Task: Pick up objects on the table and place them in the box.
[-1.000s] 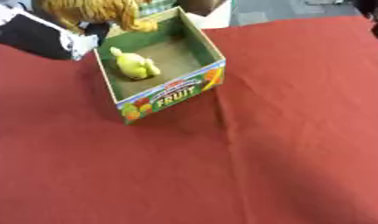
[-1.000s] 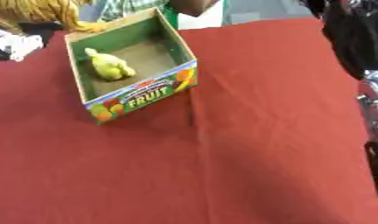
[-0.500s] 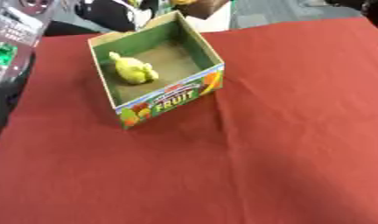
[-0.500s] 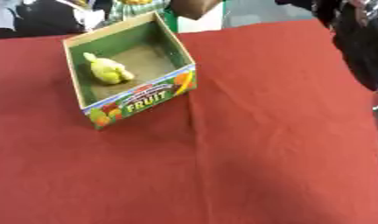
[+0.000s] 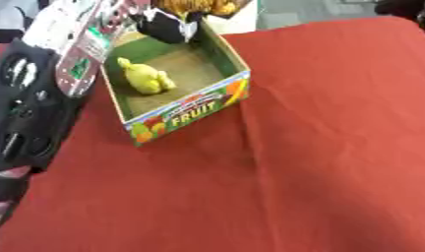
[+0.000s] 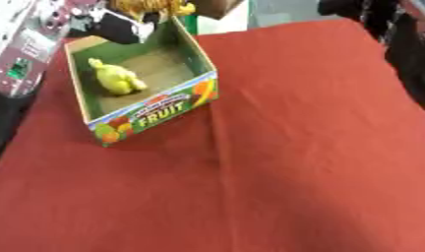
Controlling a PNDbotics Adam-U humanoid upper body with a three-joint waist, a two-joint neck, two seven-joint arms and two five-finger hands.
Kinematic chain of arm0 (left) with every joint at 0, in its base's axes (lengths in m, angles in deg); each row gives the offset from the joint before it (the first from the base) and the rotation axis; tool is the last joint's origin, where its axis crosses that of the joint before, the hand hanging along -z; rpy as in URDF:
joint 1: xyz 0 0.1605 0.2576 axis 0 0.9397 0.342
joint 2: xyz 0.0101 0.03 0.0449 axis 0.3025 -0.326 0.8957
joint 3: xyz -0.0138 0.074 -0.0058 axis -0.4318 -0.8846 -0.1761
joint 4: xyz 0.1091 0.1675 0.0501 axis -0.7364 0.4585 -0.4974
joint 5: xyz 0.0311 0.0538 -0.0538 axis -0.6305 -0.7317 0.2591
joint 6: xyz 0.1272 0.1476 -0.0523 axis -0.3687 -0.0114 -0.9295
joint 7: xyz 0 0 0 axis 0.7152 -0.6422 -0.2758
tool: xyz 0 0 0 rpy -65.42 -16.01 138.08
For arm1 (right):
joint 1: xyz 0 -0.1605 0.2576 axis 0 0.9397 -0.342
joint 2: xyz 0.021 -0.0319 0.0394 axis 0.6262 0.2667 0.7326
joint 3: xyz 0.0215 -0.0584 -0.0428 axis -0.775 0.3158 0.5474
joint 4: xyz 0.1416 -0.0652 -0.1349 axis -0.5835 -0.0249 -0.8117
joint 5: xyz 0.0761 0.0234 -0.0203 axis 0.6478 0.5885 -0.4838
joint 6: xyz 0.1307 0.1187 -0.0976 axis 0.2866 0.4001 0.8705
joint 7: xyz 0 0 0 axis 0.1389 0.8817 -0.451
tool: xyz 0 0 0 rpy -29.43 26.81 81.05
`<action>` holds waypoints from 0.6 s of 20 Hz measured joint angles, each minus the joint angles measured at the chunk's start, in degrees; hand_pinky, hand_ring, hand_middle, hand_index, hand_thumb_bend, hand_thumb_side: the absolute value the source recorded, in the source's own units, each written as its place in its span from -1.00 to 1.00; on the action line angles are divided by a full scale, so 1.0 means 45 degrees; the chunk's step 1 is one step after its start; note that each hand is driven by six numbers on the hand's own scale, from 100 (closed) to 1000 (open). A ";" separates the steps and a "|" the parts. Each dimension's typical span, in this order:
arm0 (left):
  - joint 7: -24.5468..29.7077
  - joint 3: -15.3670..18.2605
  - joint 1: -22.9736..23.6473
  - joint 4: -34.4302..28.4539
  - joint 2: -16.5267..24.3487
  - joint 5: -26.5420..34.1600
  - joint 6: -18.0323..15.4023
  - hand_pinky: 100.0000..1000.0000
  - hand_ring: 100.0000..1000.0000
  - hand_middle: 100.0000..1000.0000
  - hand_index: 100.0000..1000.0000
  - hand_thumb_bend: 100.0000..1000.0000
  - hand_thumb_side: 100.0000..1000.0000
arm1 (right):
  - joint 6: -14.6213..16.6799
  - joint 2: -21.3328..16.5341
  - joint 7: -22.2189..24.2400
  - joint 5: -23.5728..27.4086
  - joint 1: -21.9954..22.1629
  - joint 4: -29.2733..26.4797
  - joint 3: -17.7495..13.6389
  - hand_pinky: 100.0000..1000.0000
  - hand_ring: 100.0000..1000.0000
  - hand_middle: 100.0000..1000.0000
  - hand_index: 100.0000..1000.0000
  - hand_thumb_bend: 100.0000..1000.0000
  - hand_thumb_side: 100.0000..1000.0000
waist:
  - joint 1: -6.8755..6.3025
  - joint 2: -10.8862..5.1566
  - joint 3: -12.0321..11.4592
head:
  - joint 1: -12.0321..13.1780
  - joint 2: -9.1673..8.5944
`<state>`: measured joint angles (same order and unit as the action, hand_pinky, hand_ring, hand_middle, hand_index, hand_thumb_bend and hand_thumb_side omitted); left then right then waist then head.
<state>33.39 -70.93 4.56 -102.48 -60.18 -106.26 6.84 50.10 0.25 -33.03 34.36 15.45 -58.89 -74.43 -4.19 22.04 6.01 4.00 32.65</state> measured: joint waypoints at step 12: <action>-0.1811 0.0304 0.0044 0.2894 -0.0388 -0.0882 -0.0126 -0.85 -0.44 -0.70 -0.67 -1.00 -0.52 | 0.0033 0.0000 0.0082 0.0053 0.0109 0.0000 -0.0005 0.90 0.58 0.32 0.70 -1.00 1.00 | -0.0006 0.0126 -0.0029 | 0.0003 -0.0108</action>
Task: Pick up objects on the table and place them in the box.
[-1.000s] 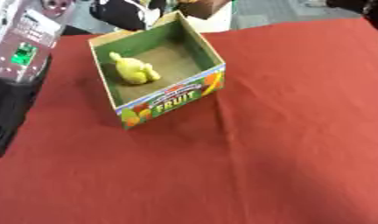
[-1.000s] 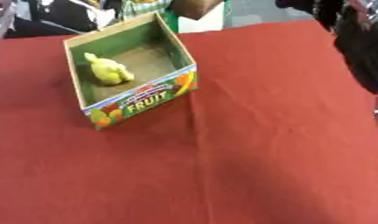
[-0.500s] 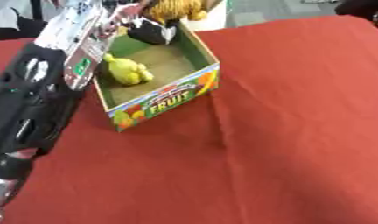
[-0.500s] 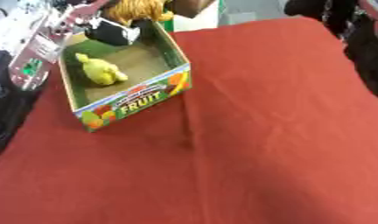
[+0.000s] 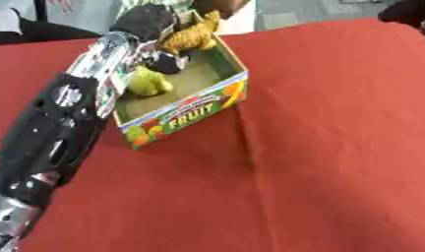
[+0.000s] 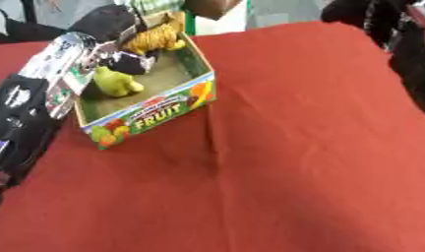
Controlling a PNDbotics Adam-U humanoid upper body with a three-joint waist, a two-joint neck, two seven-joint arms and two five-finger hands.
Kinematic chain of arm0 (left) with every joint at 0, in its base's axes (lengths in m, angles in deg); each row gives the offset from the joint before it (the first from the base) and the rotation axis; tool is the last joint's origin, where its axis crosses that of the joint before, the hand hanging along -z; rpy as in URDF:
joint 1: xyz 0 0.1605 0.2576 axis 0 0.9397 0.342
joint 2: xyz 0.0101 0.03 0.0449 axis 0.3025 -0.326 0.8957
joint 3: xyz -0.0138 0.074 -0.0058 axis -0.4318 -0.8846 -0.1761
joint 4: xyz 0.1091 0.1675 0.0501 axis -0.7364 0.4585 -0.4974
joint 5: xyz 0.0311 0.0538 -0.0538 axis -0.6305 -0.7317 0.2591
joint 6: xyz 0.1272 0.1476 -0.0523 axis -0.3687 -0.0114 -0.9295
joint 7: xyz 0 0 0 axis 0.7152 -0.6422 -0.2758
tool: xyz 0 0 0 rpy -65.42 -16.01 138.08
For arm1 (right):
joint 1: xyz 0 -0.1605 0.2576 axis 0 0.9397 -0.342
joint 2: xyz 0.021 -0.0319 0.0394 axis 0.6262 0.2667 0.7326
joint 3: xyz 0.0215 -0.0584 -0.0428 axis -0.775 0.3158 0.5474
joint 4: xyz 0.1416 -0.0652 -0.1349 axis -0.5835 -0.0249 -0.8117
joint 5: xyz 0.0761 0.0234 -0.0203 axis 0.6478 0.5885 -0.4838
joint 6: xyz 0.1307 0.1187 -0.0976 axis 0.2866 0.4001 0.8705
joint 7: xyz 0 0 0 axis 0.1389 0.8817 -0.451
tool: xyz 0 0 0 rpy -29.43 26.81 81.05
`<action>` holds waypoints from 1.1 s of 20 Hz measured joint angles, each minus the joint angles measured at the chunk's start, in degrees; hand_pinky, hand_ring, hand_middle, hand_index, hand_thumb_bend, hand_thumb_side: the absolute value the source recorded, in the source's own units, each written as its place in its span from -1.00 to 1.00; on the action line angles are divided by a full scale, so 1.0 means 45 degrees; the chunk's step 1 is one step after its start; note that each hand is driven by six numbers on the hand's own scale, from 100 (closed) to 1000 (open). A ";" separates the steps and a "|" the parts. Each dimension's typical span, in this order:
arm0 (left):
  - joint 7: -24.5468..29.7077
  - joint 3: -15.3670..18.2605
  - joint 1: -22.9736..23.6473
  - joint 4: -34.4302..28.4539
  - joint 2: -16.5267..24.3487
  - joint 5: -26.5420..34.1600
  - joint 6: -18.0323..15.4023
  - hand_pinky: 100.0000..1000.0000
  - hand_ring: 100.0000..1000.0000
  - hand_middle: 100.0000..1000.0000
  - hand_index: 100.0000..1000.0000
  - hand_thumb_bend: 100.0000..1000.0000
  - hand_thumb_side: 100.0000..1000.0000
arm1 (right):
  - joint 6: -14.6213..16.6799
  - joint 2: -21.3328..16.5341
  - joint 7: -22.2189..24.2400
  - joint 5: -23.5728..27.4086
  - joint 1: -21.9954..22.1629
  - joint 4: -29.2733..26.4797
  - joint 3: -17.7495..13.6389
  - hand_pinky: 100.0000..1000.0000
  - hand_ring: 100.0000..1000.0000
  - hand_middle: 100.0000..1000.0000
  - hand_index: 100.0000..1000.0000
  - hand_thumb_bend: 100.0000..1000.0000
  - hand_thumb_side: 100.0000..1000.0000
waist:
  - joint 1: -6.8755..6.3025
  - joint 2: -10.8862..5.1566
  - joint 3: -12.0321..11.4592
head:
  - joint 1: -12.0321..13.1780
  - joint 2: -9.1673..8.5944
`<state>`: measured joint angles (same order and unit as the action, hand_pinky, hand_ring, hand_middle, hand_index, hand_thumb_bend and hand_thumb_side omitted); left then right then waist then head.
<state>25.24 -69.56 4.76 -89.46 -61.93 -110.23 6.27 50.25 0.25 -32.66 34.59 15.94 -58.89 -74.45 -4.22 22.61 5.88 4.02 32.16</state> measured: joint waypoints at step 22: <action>0.4029 0.0097 0.0114 0.0438 0.0007 -0.1827 0.0940 0.33 0.85 0.76 0.94 0.03 0.33 | -0.0072 0.0020 0.0073 -0.0031 0.0233 0.0000 -0.0084 0.90 0.58 0.31 0.70 -1.00 1.00 | 0.0012 0.0066 0.0020 | -0.0022 -0.0009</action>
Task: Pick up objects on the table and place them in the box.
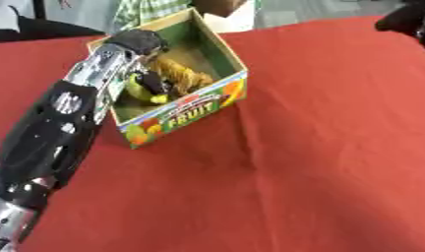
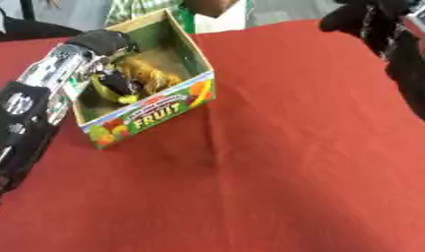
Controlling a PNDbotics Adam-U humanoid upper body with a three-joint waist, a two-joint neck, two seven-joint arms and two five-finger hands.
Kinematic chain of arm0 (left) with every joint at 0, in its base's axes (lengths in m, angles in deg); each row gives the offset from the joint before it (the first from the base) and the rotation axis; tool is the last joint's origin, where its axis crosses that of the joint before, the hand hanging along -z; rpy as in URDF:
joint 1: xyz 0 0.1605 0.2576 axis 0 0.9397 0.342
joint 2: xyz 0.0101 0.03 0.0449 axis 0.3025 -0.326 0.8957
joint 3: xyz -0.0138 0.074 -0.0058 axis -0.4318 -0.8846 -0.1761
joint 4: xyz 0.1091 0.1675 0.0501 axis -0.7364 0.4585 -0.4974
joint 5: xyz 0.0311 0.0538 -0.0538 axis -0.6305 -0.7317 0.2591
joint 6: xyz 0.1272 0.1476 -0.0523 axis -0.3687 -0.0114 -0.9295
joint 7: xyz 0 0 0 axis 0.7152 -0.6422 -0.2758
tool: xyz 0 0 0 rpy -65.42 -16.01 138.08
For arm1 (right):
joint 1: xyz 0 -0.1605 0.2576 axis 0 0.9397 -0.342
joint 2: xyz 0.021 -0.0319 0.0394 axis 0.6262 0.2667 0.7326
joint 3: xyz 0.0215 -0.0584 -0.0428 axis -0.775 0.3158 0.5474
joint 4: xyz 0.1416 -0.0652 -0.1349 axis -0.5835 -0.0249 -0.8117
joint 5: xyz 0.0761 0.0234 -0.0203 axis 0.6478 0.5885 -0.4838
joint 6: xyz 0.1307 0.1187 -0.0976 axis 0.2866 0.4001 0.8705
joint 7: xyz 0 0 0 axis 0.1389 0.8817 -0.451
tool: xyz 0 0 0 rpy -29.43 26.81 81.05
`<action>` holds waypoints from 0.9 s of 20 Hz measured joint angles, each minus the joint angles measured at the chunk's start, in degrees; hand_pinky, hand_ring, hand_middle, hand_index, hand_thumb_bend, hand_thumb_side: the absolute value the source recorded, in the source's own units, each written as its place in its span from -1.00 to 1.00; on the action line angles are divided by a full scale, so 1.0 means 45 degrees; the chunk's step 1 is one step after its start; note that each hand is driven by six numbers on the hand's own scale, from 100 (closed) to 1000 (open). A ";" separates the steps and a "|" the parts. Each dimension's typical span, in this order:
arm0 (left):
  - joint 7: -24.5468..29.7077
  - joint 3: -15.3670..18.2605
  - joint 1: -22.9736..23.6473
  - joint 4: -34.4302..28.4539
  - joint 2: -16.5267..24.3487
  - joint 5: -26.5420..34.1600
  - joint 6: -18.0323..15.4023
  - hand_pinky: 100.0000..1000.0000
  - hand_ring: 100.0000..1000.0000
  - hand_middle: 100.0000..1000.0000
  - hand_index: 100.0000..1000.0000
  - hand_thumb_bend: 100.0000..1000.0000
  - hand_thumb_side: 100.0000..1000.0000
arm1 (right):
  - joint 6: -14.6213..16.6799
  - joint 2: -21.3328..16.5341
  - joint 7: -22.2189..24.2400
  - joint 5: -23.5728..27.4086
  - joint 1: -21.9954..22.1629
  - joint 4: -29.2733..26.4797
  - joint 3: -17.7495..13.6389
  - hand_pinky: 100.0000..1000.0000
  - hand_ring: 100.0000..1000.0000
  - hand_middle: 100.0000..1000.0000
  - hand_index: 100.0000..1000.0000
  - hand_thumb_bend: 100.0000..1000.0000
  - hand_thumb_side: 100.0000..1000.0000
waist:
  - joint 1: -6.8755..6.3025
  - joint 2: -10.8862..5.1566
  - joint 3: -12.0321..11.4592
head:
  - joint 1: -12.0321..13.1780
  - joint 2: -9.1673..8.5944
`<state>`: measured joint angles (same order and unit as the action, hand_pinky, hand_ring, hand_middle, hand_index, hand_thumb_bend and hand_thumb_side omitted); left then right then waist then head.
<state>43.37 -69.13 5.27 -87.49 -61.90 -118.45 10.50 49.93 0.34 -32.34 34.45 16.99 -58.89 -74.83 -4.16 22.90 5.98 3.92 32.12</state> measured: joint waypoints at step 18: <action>0.0231 0.0156 -0.0038 -0.2390 0.0832 0.0985 0.0903 0.45 0.89 0.85 1.00 -0.38 0.42 | -0.0044 0.0003 -0.0202 -0.0041 0.0196 0.0000 -0.0157 0.90 0.58 0.30 0.70 -1.00 1.00 | 0.0173 -0.0175 -0.0312 | -0.0140 0.0029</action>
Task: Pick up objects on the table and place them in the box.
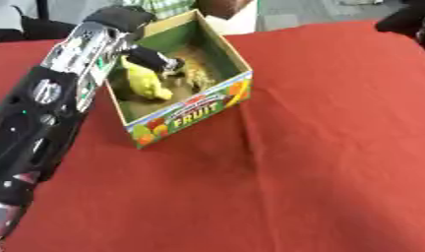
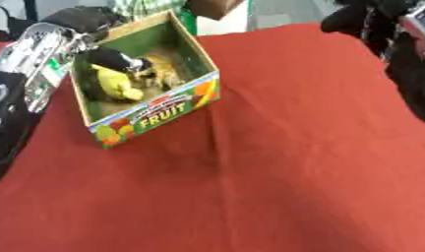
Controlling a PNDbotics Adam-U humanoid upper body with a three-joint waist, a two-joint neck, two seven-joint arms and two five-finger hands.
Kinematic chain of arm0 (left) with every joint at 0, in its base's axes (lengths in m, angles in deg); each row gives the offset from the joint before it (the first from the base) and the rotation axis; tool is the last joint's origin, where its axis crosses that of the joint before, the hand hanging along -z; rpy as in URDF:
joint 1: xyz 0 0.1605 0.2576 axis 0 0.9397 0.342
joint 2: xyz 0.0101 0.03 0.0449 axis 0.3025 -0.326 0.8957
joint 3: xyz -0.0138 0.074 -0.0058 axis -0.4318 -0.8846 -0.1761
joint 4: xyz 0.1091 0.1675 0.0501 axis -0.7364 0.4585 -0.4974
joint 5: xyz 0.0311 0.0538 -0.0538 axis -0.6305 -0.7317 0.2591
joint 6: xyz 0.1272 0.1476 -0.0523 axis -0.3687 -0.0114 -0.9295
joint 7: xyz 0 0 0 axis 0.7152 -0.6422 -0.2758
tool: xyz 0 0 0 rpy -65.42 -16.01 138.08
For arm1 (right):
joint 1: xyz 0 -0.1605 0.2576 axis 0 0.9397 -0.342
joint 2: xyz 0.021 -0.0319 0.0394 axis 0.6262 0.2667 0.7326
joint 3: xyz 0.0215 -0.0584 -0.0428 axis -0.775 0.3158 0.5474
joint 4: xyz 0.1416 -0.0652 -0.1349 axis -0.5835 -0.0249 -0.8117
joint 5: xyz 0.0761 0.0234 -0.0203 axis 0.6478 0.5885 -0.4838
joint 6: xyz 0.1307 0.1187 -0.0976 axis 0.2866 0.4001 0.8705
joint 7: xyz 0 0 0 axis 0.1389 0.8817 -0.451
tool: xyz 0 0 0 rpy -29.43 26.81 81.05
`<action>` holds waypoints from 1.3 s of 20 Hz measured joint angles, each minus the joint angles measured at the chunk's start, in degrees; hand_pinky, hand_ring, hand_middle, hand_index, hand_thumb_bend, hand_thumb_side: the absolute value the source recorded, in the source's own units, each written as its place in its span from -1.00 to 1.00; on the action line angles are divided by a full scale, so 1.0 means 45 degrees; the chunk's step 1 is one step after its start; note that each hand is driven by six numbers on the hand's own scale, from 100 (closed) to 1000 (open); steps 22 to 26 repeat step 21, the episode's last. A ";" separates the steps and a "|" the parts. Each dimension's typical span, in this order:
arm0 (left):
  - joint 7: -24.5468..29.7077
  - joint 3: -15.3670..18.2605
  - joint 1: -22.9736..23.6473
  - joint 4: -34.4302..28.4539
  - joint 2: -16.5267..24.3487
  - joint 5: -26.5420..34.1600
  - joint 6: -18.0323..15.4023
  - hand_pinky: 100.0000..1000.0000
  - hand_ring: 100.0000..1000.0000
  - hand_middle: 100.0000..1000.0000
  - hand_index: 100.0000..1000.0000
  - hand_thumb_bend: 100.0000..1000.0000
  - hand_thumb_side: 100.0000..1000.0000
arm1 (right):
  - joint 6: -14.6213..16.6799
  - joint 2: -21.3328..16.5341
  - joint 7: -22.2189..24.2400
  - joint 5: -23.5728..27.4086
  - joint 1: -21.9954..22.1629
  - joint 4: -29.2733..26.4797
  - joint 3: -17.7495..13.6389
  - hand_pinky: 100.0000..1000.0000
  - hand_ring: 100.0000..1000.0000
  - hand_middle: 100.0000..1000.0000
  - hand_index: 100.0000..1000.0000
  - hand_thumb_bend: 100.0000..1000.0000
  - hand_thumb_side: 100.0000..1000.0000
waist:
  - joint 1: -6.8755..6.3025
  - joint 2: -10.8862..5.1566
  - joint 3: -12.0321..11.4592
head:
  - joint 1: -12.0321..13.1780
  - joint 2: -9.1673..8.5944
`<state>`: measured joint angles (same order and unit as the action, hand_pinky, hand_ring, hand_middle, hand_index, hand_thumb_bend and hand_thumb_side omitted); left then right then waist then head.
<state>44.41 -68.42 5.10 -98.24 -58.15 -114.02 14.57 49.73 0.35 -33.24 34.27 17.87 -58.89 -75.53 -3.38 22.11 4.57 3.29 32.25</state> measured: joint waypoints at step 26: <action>-0.4427 0.1834 0.2550 -0.9481 0.1657 0.4738 0.2476 -0.24 -0.04 -0.01 0.34 -1.00 0.26 | 0.0065 0.0136 -0.0609 0.0119 0.0135 0.0000 -0.0241 0.89 0.57 0.30 0.69 -1.00 1.00 | 0.0555 -0.0456 -0.1080 | 0.0033 0.0444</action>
